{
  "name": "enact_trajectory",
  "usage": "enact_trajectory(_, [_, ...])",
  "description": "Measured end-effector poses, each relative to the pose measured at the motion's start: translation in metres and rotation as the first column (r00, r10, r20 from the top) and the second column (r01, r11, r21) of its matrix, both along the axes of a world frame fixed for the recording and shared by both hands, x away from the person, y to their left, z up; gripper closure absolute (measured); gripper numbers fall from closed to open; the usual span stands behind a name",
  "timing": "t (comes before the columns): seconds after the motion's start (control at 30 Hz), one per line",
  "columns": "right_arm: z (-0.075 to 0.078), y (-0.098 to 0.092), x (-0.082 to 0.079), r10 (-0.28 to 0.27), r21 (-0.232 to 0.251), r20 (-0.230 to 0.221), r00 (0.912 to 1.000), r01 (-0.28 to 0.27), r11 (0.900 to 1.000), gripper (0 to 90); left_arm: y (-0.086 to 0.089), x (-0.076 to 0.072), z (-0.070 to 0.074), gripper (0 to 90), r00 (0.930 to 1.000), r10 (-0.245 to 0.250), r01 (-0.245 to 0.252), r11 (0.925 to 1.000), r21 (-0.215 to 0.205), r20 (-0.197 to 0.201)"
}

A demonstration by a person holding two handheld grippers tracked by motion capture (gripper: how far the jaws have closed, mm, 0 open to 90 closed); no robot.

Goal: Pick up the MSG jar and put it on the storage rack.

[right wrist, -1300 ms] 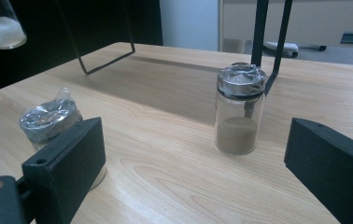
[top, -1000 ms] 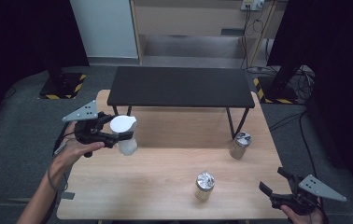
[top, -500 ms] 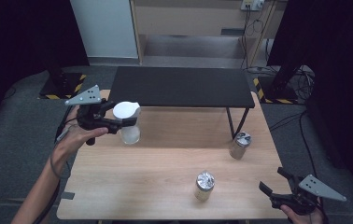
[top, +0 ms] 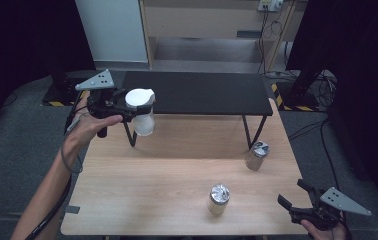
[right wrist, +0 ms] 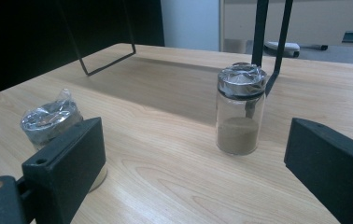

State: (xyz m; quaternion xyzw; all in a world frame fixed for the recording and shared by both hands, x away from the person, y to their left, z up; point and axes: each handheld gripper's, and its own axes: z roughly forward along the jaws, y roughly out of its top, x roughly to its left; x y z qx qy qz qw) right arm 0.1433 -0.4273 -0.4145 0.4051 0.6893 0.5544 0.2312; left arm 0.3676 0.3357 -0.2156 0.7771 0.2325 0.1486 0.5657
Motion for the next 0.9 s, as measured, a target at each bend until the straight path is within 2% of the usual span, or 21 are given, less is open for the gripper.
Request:
enact_trajectory(0.43, [-0.001, -0.001, 0.000, -0.001, 0.007, -0.002, 1.0000, 0.001, 1.000, 5.8, -0.014, 0.021, 0.017, 29.4, 0.9980, 0.063, -0.062, 0.9978, -0.022, 0.013])
enact_trajectory(0.6, [-0.001, -0.001, 0.000, -0.001, 0.012, -0.005, 1.0000, 0.001, 1.000, 5.8, -0.021, 0.031, 0.019, 29.4, 0.9960, 0.088, -0.088, 0.9956, -0.032, 0.012])
enact_trajectory(0.77, [-0.001, -0.002, 0.000, 0.000, 0.013, -0.005, 1.0000, 0.000, 1.000, 5.8, -0.028, 0.040, 0.020, 29.4, 0.9926, 0.121, -0.120, 0.9922, -0.034, 0.014])
enact_trajectory(0.9, [-0.001, -0.002, 0.000, -0.001, 0.015, -0.005, 1.0000, 0.001, 1.000, 5.8, -0.034, 0.045, 0.019, 29.4, 0.9871, 0.159, -0.158, 0.9870, -0.027, 0.019])
